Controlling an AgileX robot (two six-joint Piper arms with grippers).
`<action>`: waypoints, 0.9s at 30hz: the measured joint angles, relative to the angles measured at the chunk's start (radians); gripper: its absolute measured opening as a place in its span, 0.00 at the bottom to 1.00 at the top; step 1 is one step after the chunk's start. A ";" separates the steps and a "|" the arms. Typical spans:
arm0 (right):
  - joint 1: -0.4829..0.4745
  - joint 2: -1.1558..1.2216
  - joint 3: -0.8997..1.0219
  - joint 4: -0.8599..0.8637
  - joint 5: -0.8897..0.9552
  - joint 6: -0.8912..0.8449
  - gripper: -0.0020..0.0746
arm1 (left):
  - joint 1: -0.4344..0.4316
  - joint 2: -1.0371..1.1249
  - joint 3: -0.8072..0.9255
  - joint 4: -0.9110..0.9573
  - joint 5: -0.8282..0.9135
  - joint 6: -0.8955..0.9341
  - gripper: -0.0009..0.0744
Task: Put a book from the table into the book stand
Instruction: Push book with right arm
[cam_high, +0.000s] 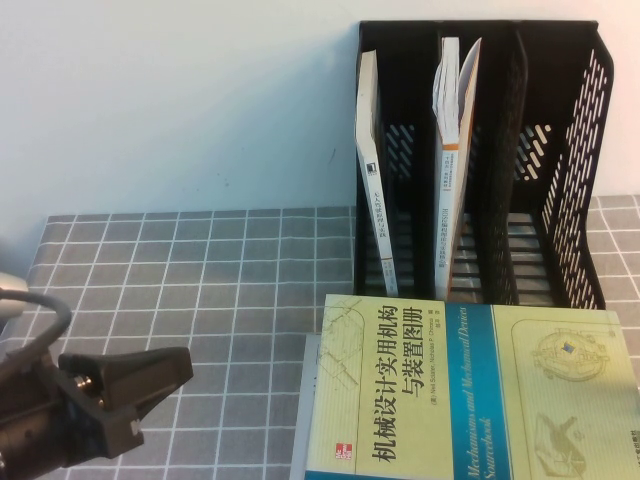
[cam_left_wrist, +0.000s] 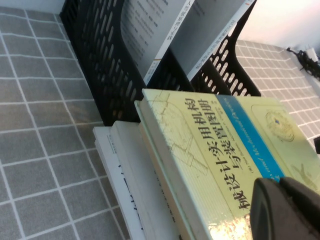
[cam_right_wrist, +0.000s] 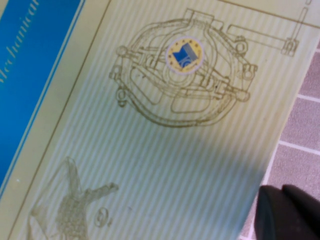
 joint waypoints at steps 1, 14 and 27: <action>0.000 0.000 0.000 0.002 0.000 0.000 0.02 | 0.000 0.000 0.000 0.006 0.000 0.000 0.01; 0.000 0.058 -0.006 0.042 -0.026 -0.004 0.02 | 0.000 0.000 0.000 0.010 0.003 -0.002 0.01; -0.002 0.071 -0.006 0.315 -0.006 -0.170 0.02 | 0.000 0.000 0.000 0.010 0.007 -0.007 0.01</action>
